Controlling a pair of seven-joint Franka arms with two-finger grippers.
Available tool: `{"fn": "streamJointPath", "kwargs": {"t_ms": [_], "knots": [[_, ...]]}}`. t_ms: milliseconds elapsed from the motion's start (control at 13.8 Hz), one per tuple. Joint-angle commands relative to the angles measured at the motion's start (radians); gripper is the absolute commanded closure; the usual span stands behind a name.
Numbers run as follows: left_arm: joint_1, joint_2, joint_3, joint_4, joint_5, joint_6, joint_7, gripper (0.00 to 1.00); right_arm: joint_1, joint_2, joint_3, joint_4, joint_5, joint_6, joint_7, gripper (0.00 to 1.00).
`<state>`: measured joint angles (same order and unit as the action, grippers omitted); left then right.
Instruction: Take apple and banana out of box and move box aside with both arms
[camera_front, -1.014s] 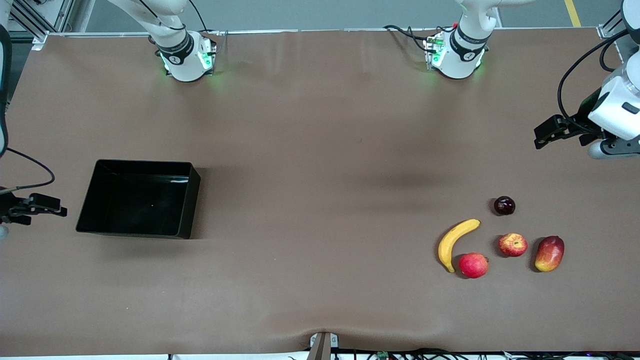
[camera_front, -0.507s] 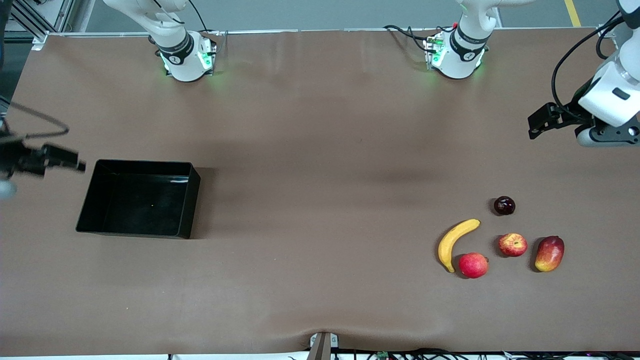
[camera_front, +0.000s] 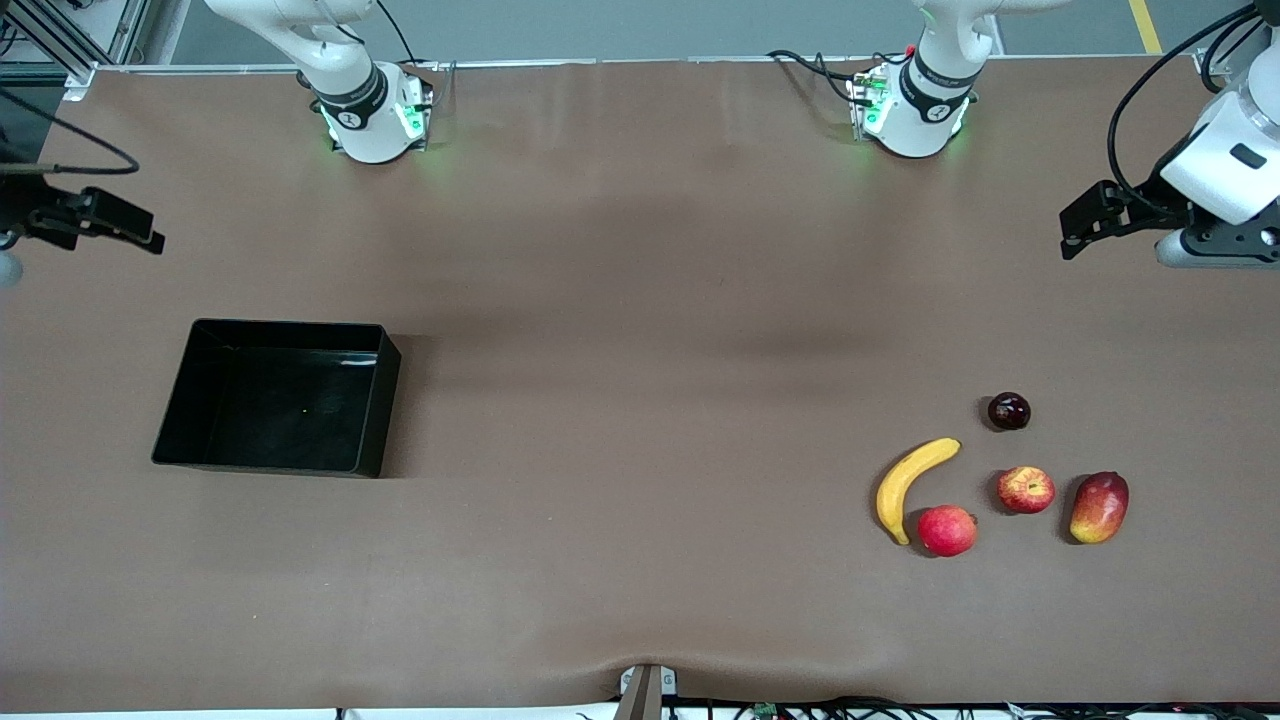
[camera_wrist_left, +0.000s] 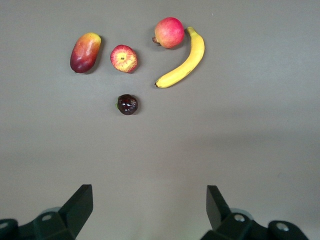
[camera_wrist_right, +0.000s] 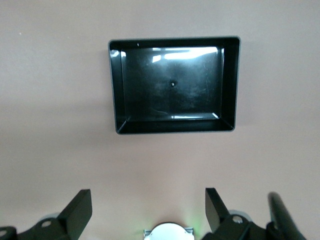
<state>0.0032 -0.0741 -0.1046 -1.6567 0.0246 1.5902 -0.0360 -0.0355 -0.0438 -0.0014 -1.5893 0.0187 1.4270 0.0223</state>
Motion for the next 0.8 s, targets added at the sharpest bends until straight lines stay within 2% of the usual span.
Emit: {"fn": "streamJointPath", "kwargs": {"t_ms": [0, 145, 290, 435, 725], "knots": [[0.008, -0.035, -0.003, -0.026, -0.029, 0.001, 0.018, 0.00, -0.012, -0.177, 0.005, -0.233, -0.008, 0.108, -0.114, 0.00], [0.008, -0.023, -0.003, -0.014, -0.028, 0.001, 0.016, 0.00, -0.015, -0.154, 0.003, -0.151, -0.012, 0.107, -0.249, 0.00], [0.009, -0.016, -0.001, 0.001, -0.028, 0.001, 0.024, 0.00, -0.040, -0.095, 0.003, -0.022, -0.017, 0.083, -0.251, 0.00], [0.008, -0.009, -0.001, 0.020, -0.028, -0.001, 0.024, 0.00, -0.052, -0.059, 0.004, 0.018, -0.003, 0.058, -0.251, 0.00], [0.004, -0.006, -0.001, 0.021, -0.028, -0.007, 0.013, 0.00, -0.057, -0.039, 0.005, 0.017, -0.051, 0.046, -0.248, 0.00]]}}
